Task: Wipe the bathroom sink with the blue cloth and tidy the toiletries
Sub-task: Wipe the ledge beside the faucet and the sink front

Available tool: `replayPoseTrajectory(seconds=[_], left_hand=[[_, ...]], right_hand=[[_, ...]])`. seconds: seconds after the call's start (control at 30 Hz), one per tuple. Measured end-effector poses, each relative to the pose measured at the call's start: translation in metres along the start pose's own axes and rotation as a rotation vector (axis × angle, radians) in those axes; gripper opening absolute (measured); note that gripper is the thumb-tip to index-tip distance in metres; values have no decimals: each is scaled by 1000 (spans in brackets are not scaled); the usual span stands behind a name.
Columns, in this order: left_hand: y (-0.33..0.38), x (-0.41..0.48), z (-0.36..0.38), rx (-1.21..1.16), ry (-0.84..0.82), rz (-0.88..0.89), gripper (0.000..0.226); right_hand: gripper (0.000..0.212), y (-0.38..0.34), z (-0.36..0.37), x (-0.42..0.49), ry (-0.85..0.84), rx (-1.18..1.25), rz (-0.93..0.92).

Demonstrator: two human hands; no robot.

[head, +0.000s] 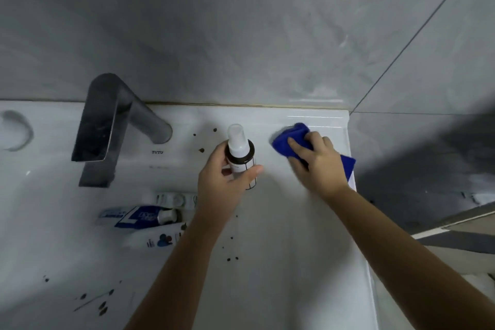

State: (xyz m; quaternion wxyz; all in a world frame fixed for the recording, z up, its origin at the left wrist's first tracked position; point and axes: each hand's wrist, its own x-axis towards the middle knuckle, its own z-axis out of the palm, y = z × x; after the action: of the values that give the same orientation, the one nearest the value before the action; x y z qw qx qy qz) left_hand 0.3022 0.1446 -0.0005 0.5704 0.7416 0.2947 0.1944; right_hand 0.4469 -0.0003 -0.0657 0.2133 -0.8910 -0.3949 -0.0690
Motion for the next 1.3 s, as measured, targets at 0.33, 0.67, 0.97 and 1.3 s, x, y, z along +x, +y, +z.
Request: replayPoseTrajectory(seconds=[0.33,0.67,0.97,1.3], left_hand=[[2,-83,18,-73,-127,-88,41],[8,-169,59,58,-316,-6,51],[8,-173,65,152,-306,61,55],[-9,-159,32,339,-541,66,77]], right_hand=[[35,16,-19,-11,-75,7,25],[40,16,-38,-81,-153,44,-192],[38,16,-41,-89,-143,21,-199],[37,28,-34,-59,-120,-5,-319]])
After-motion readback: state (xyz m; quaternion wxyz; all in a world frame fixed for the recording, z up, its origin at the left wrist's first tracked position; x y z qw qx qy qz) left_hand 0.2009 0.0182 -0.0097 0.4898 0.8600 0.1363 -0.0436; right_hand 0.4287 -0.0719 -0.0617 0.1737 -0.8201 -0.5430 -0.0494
